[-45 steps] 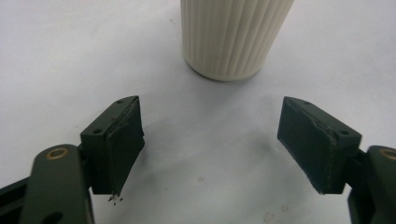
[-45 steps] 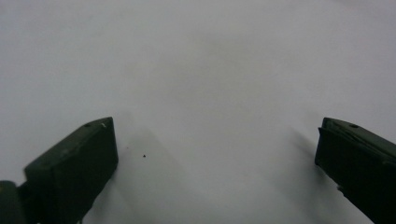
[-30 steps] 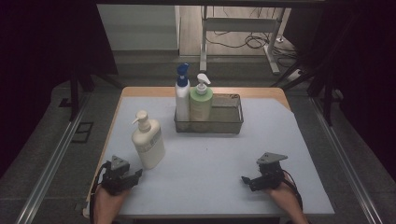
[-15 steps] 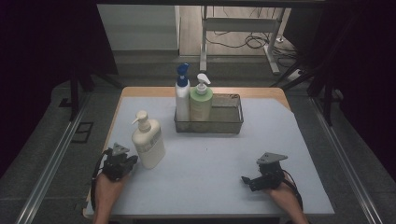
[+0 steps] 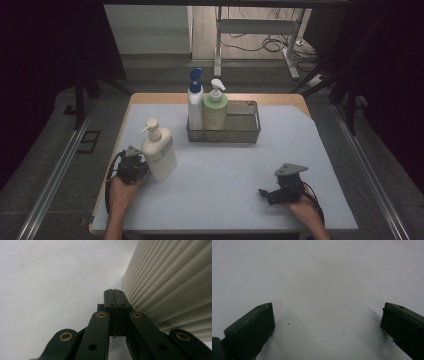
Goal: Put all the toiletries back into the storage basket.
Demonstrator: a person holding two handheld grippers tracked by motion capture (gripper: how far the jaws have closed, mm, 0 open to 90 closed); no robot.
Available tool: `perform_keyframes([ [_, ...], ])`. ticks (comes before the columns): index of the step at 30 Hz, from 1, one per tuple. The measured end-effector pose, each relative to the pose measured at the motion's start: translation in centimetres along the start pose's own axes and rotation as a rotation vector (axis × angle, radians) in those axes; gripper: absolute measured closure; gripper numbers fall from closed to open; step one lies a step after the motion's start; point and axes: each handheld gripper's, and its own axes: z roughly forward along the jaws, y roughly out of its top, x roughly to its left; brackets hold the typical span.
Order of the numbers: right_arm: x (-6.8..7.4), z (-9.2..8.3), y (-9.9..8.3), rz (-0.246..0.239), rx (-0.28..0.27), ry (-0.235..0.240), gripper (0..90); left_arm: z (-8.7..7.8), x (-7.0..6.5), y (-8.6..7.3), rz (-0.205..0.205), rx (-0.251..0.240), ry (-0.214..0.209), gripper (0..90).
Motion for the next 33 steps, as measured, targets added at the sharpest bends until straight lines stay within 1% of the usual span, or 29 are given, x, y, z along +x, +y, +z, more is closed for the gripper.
perform_keyframes([
  [4,0.0,0.0,0.0,0.0,0.0,-0.001,0.0,0.1,-0.1,0.0,0.005,-0.004,-0.008,89.4],
  [8,0.0,0.0,0.0,0.0,0.0,0.0,0.0,0.2,-0.3,0.1,0.023,-0.002,-0.023,89.4],
  [11,0.0,0.0,0.0,0.0,0.0,0.0,0.0,0.4,-0.5,0.0,0.027,-0.007,-0.033,89.4],
  [18,0.0,0.0,0.0,0.001,0.0,0.001,0.0,0.9,-0.7,-0.1,0.009,-0.017,-0.066,89.4],
  [21,0.0,0.0,0.0,0.0,-0.001,0.0,0.0,0.9,-0.9,-0.2,0.005,-0.021,-0.087,89.4],
  [24,0.0,0.0,0.0,0.0,-0.001,0.0,0.0,1.0,-1.1,-0.2,0.005,-0.025,-0.096,89.4],
  [25,0.0,0.0,0.0,0.0,-0.001,0.0,0.0,1.0,-1.1,-0.2,0.014,-0.02,-0.097,89.4],
  [30,0.0,0.0,0.0,0.002,0.0,0.001,0.0,1.4,-1.6,-0.1,0.024,-0.012,-0.108,89.4],
  [33,0.0,0.0,0.0,-0.002,-0.002,-0.001,0.0,1.7,-2.0,0.0,0.036,-0.008,-0.112,89.4],
])
